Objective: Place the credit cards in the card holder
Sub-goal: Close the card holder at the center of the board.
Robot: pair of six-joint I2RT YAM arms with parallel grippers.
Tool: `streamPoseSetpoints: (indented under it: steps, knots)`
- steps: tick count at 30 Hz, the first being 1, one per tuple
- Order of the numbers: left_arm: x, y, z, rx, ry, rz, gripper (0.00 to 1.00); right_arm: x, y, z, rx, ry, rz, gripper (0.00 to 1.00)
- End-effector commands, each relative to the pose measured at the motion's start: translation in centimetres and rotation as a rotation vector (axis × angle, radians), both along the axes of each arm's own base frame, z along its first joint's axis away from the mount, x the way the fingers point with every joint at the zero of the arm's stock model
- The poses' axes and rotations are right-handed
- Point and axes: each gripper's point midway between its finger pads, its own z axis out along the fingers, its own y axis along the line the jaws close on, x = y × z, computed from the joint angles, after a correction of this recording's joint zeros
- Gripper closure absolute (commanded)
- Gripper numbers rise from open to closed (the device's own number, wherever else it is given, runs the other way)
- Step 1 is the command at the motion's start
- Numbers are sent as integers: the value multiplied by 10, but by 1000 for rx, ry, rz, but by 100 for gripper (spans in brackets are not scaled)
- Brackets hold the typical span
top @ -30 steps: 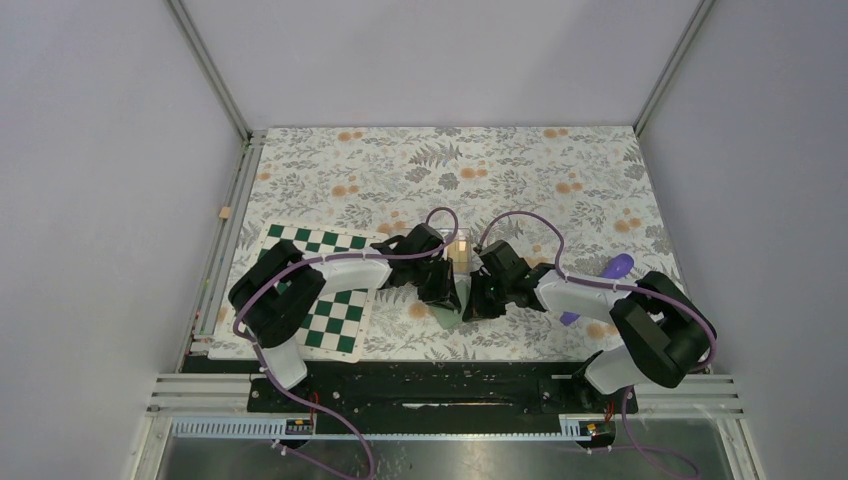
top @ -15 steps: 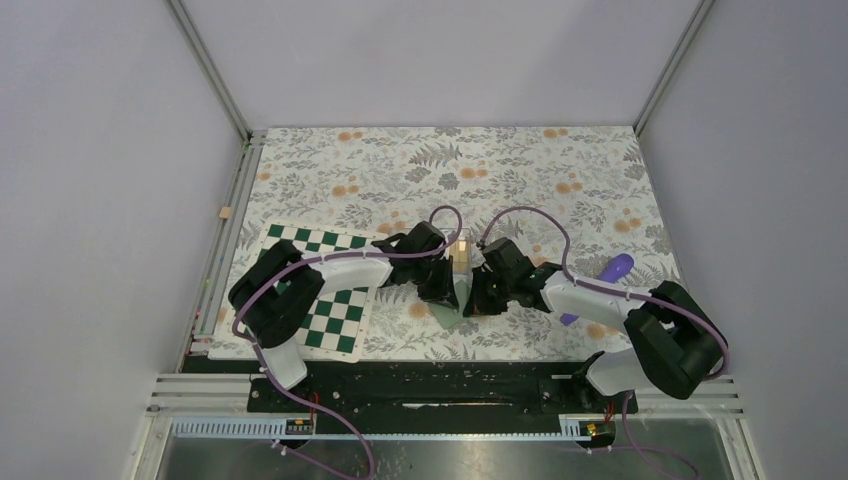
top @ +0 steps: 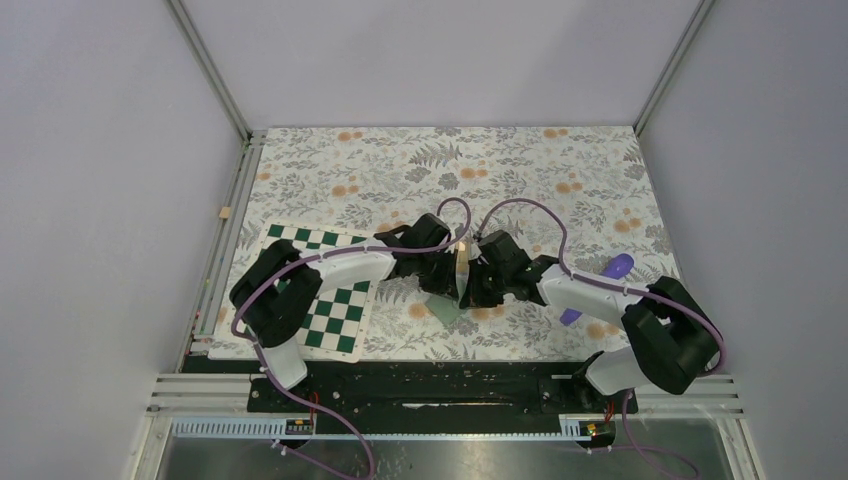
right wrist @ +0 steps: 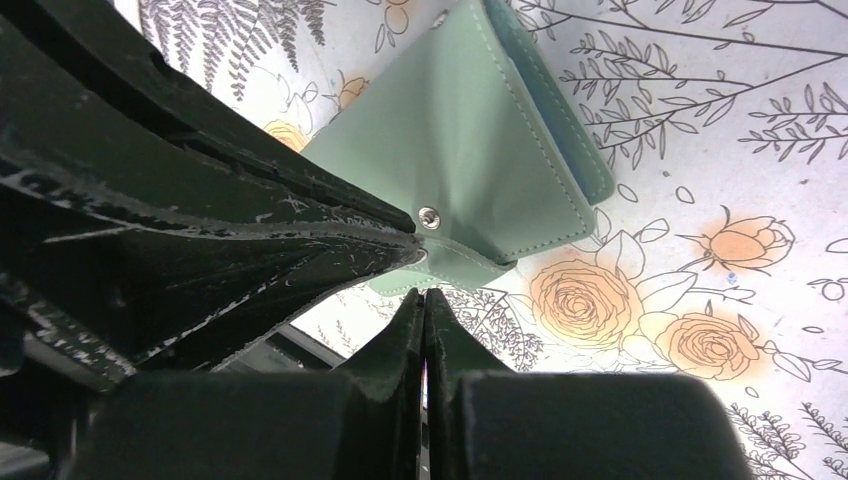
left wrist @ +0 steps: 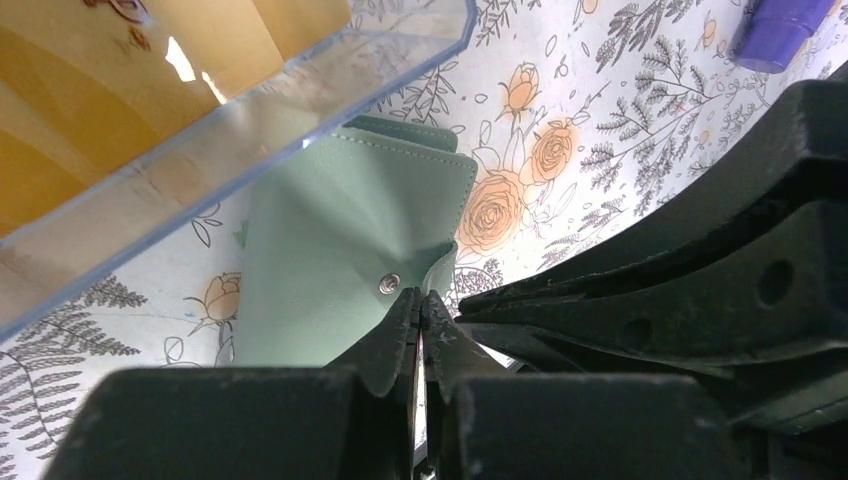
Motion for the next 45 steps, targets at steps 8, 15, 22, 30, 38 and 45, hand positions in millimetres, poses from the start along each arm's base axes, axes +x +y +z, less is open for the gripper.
streamPoseSetpoints:
  steps: [8, 15, 22, 30, 38, 45]
  knots:
    - [21, -1, -8, 53, -87, -7, 100, 22, 7, -1, -38, -32, -10, 100]
    - [24, 3, -16, 85, -98, -3, 100, 26, 12, -10, -40, -21, -10, 100]
    - [26, 4, -16, 95, -107, -2, 100, 29, 15, -25, -42, -1, -21, 100]
    - [28, 12, -2, 113, -138, 21, 73, 25, 12, -41, -71, 36, -38, 100]
    - [27, 18, -10, 165, -119, 17, 78, 24, 12, -44, -71, 51, -48, 100]
    - [33, 40, -11, 263, -152, 87, 58, 22, 12, -43, -62, 66, -57, 100]
